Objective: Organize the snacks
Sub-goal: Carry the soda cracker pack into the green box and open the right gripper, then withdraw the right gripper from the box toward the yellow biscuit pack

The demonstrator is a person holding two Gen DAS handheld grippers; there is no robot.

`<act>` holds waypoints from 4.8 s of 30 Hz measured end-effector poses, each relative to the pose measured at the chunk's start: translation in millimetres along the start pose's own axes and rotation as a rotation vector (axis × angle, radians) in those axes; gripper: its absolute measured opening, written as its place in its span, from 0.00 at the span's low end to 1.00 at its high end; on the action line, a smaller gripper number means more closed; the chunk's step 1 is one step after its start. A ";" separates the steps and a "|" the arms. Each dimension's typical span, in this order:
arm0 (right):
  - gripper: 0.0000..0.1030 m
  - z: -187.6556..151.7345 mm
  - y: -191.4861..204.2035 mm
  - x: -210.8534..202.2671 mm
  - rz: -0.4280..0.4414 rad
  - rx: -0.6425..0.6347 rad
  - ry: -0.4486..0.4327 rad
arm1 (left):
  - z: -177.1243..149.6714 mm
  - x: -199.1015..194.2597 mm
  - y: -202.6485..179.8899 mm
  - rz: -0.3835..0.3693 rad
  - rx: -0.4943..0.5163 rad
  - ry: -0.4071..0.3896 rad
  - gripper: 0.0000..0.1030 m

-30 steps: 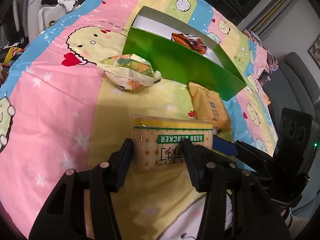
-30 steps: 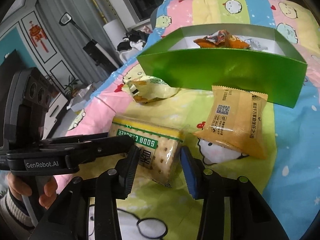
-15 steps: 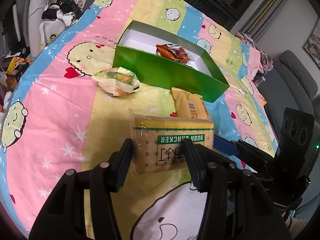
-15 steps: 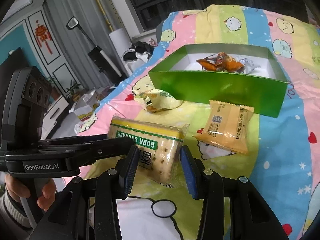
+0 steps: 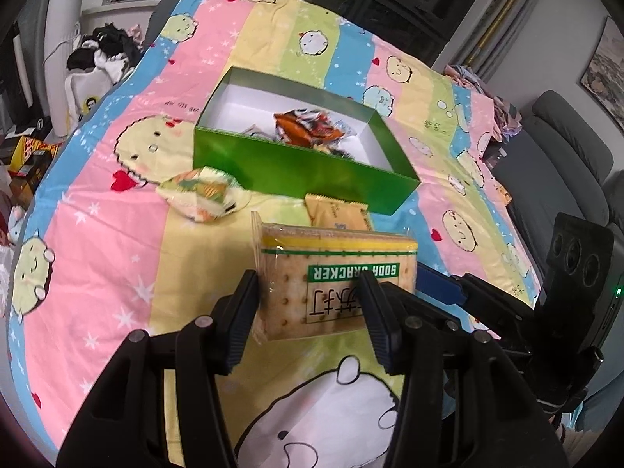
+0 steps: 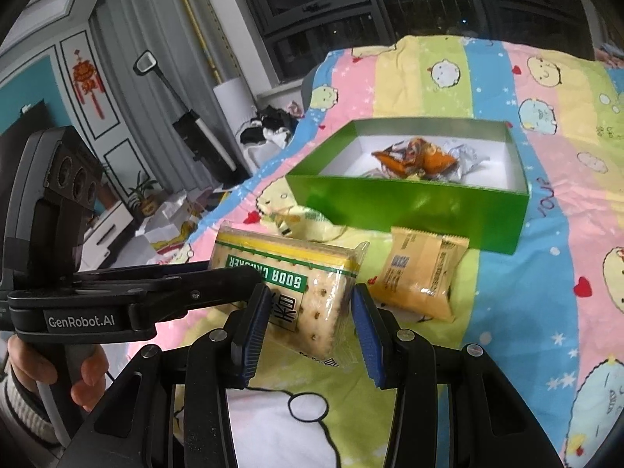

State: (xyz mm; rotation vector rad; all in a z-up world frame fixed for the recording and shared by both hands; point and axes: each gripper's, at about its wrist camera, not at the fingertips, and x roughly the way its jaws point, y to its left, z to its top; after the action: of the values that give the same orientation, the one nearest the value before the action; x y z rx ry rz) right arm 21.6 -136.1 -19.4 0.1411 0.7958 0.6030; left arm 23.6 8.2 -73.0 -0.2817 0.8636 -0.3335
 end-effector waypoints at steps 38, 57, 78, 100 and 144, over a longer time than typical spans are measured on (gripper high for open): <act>0.44 98.9 -70.8 32.4 -0.097 -0.010 -0.143 | 126.3 68.7 -11.2 -0.064 0.061 -0.052 0.50; 0.44 116.2 -102.9 111.3 -0.122 0.025 0.009 | 149.5 142.1 40.2 -0.069 -0.073 0.066 0.51; 0.44 113.4 -102.6 113.9 -0.136 0.062 0.044 | 152.3 139.9 44.8 -0.034 -0.121 0.085 0.65; 0.67 70.9 -89.3 33.4 -0.097 0.164 0.008 | 95.0 15.1 80.5 0.011 -0.227 -0.068 0.95; 0.68 -4.2 -62.0 28.9 -0.167 0.084 0.164 | 13.1 16.3 43.3 0.202 -0.067 -0.012 0.97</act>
State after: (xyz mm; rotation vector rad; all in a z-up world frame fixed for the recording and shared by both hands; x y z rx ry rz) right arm 62.5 -171.5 -61.5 0.1013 0.9822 0.4273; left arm 51.0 42.6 -92.3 -0.2555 0.8845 -0.1148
